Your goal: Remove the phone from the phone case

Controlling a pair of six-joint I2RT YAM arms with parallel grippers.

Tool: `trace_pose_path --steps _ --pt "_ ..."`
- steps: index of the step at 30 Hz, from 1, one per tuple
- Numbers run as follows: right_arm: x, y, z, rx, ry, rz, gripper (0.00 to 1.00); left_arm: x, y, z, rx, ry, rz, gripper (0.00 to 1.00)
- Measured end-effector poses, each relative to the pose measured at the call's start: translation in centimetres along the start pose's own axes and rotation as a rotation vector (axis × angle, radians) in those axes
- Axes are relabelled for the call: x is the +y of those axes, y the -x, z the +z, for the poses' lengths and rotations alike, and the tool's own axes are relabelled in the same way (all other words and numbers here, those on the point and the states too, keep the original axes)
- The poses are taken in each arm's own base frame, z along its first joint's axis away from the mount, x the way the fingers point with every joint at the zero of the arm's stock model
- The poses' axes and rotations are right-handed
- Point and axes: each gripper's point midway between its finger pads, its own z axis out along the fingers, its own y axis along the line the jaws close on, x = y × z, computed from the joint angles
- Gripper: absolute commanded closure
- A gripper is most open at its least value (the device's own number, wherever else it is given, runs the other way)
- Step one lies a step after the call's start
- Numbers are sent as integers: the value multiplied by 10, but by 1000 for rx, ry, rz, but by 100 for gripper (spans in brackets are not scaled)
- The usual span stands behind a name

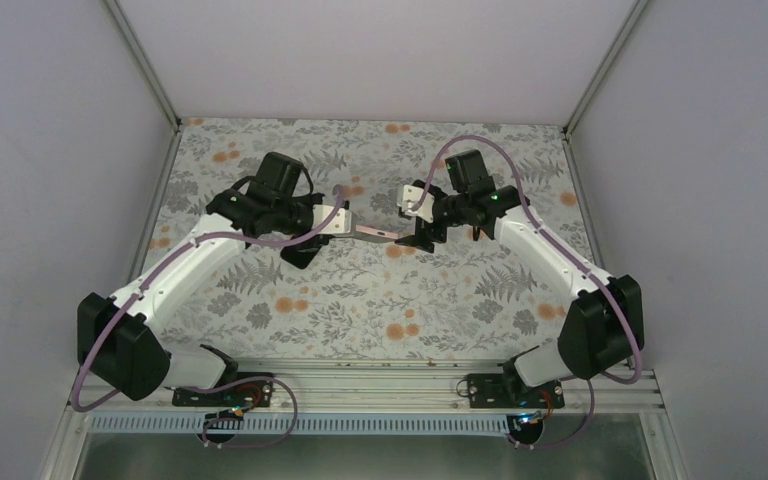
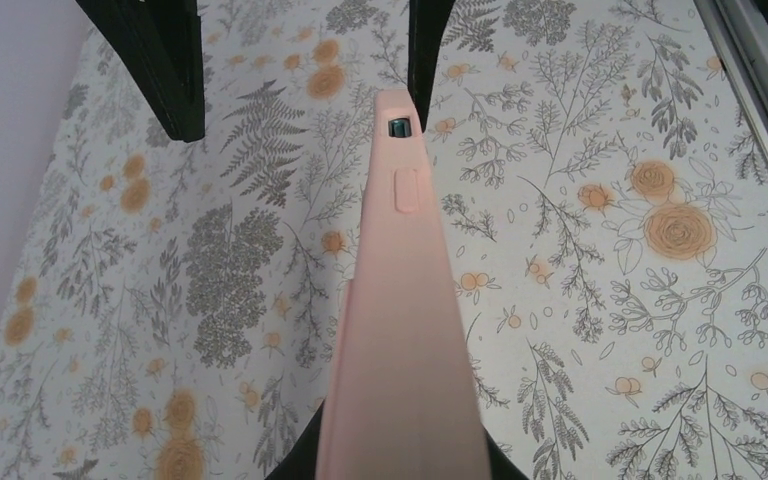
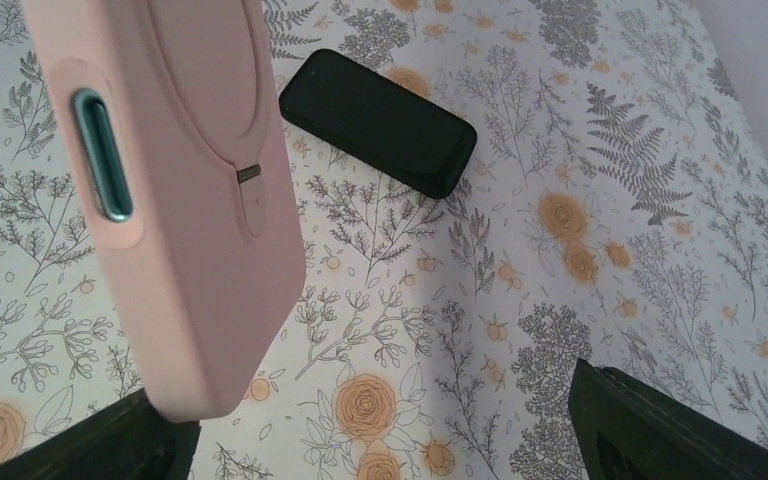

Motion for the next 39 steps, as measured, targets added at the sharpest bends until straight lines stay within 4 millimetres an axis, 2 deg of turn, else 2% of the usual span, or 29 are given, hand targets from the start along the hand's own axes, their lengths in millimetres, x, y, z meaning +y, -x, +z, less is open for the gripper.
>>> trace_pose_path --steps 6,12,14,18,22,26,31,35,39 --pt "-5 -7 -2 2 12 1 6 -2 3 -3 8 7 53 94" --pt "-42 -25 -11 44 -80 10 7 -48 17 -2 -1 -150 89 97" --pt "-51 -25 -12 45 -94 10 7 -56 19 1 2 -186 85 98" --pt "-56 -21 -12 42 -93 -6 11 -58 17 4 15 -198 83 98" --pt "-39 -27 -16 60 -52 -10 13 -52 13 4 31 -172 92 98" --pt "3 -32 -30 54 2 0 14 -42 15 5 18 -138 106 98" --pt "47 -20 -46 -11 42 -12 16 -36 18 9 -3 -136 105 98" --pt "71 -19 -41 -40 91 -4 18 -31 21 14 -16 -143 98 98" --pt "82 -21 -31 -45 135 20 20 -28 25 15 -29 -139 101 98"
